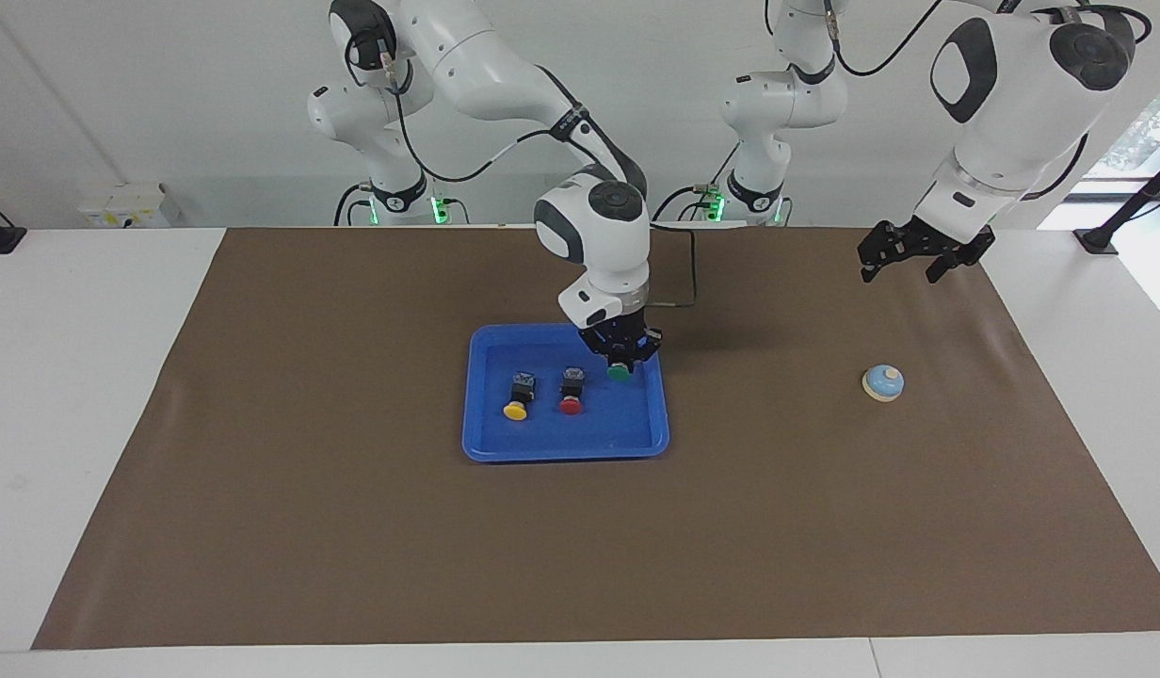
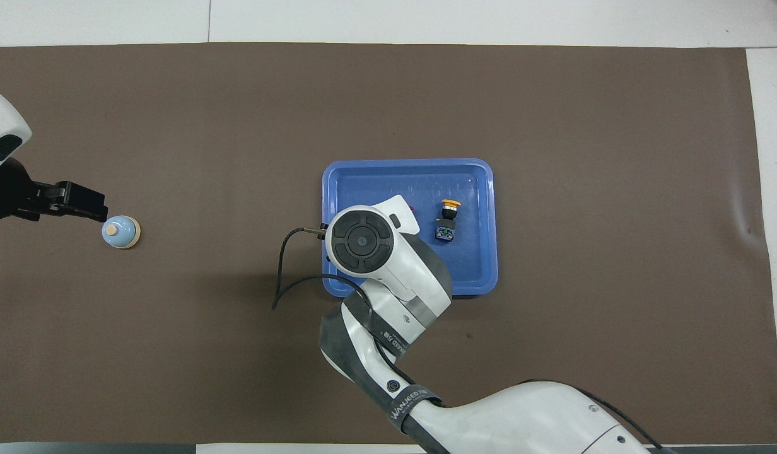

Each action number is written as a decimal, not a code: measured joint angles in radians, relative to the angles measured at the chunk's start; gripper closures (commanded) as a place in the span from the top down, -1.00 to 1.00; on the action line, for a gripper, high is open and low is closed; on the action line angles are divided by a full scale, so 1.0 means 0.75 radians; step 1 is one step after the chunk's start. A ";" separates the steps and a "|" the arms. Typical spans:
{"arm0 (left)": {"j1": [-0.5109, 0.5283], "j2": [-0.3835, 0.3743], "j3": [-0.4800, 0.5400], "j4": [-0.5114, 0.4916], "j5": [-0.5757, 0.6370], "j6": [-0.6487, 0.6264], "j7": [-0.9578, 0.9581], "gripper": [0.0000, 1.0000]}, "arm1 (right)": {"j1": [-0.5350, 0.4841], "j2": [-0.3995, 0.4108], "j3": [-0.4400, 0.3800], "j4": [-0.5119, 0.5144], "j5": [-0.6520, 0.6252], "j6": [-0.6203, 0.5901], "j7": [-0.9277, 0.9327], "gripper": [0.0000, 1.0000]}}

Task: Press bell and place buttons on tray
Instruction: 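Carry the green button into the tray and set it down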

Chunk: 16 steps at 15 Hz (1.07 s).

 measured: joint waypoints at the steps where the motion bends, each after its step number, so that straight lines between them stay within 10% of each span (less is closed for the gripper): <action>1: 0.000 0.000 0.000 0.000 0.000 0.000 0.000 1.00 | 0.000 0.000 0.000 -0.025 -0.004 0.022 0.000 0.01; 2: 0.000 0.000 0.000 0.000 0.000 0.000 0.000 1.00 | 0.000 -0.001 -0.002 -0.034 -0.004 0.026 0.000 0.99; 16: 0.000 0.000 0.000 0.000 0.000 0.000 0.000 1.00 | -0.203 -0.189 -0.021 0.068 -0.005 -0.312 -0.208 1.00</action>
